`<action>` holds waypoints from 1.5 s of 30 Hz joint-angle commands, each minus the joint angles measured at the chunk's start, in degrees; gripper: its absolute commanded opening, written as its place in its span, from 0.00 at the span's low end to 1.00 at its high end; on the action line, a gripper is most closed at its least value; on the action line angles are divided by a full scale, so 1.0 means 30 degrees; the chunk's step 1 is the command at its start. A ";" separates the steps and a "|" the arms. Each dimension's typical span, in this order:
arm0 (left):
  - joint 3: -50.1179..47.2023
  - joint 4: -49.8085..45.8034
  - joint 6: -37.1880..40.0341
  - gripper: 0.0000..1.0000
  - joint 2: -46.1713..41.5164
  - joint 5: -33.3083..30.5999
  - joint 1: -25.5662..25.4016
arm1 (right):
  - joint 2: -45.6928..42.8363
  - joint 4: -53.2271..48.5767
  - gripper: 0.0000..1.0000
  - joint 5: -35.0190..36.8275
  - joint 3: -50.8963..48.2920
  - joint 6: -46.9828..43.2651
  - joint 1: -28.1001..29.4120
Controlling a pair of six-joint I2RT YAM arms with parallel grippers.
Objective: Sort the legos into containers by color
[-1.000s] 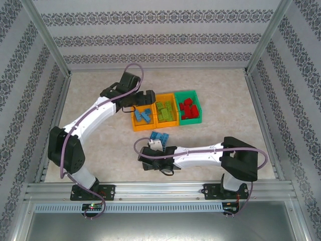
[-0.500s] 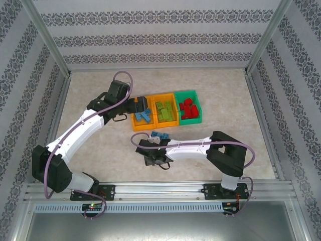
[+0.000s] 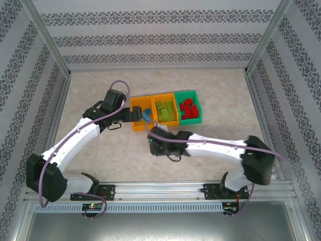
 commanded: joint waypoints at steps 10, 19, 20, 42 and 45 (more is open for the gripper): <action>-0.2415 0.0093 0.0930 1.00 0.0150 0.0275 -0.4060 | -0.1347 -0.0578 0.32 -0.2798 0.1298 -0.6545 -1.1229; -0.1806 0.0418 0.0177 0.94 0.2480 0.0539 -0.6508 | 0.4191 -0.1453 0.34 -0.3328 0.5723 -0.9099 -1.4253; -0.1657 0.0321 0.0136 0.92 0.2890 0.0490 -0.6604 | 0.4766 -0.1595 0.35 -0.3245 0.6258 -0.9375 -1.4304; 0.0188 0.1518 -0.1215 0.68 0.7009 0.1249 -0.6710 | 0.9429 -0.2972 0.52 -0.2152 1.0038 -1.0106 -1.4876; 0.0558 0.1398 -0.1097 0.67 0.7419 0.1209 -0.6821 | 0.9386 -0.2952 0.54 -0.2182 1.0009 -1.0077 -1.4860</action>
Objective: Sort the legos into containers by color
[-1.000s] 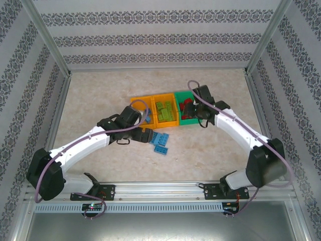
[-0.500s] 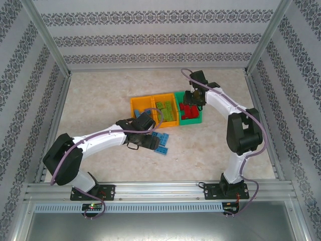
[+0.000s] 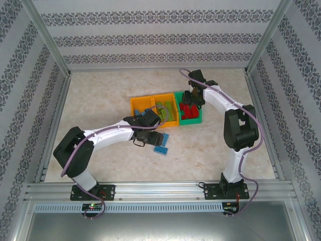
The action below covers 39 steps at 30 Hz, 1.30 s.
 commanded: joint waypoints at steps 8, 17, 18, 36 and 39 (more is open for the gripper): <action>0.1369 0.0157 -0.0057 0.65 0.1519 0.0148 -0.0585 | -0.1054 0.0210 0.59 0.0170 -0.0438 0.0219 -0.0233; 0.2444 -0.0684 -0.0126 0.55 0.2945 -0.0174 -0.1011 | -0.1843 0.0274 0.62 0.0060 -0.0970 0.0321 -0.0265; 0.2477 -0.0867 -0.0169 0.52 0.3038 -0.0379 -0.1011 | -0.1883 0.0299 0.62 0.0049 -0.1012 0.0351 -0.0282; -0.0588 -0.2721 -0.1296 0.27 0.0375 -0.2668 -0.0981 | -0.2455 0.0396 0.63 0.0061 -0.1614 0.0308 -0.0377; -0.1332 -0.3185 -0.1627 0.27 -0.0447 -0.3200 -0.0952 | -0.2470 0.0439 0.63 -0.0051 -0.1717 0.0379 -0.0352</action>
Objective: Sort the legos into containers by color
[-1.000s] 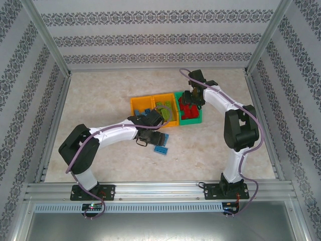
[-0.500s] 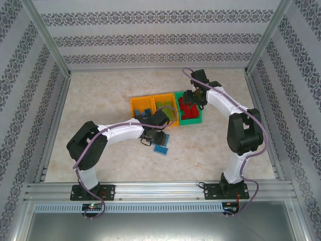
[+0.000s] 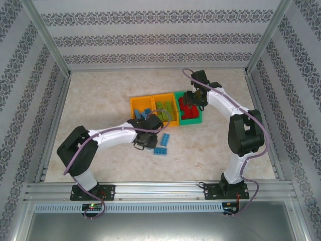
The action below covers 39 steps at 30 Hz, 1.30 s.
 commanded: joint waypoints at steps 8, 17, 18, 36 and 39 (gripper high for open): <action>-0.0944 -0.2111 -0.0972 0.45 -0.1411 -0.1429 -0.0180 | -0.0641 0.0243 0.63 -0.0379 -0.0414 0.0336 -0.0214; -0.0722 -0.1257 -0.0960 0.45 -0.1053 -0.0498 -0.0281 | -0.1025 0.0301 0.63 -0.0172 -0.0793 0.0287 -0.0262; -0.0690 -0.1234 -0.0971 0.44 -0.1025 -0.0492 -0.0337 | -0.1051 0.0301 0.63 -0.0174 -0.0822 0.0301 -0.0258; 0.0026 -0.0966 -0.1288 0.39 -0.0089 -0.0258 -0.1120 | -0.0909 0.0573 0.65 -0.0374 -0.1219 0.0411 -0.0357; 0.0217 -0.1028 -0.1350 0.40 0.0045 -0.0371 -0.1205 | -0.0963 0.0562 0.65 -0.0367 -0.1292 0.0389 -0.0387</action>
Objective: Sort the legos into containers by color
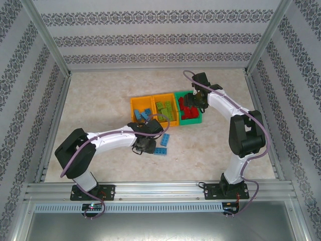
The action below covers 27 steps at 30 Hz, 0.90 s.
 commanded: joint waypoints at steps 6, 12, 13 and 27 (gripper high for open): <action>0.1002 -0.0411 -0.0591 0.41 0.0956 -0.0768 -0.0331 | -0.0566 0.0070 0.66 -0.0323 -0.0317 0.0251 -0.0380; 0.1422 -0.0618 -0.0768 0.44 0.1880 -0.1136 -0.0331 | -0.0624 0.0048 0.66 -0.0358 -0.0403 0.0247 -0.0438; 0.1522 -0.0765 -0.0769 0.45 0.2056 -0.1272 -0.0316 | -0.0640 0.0044 0.66 -0.0372 -0.0404 0.0222 -0.0465; 0.1565 -0.0582 -0.0787 0.38 0.2621 -0.1629 -0.0301 | -0.0624 0.0073 0.67 -0.0549 -0.0491 0.0237 -0.0637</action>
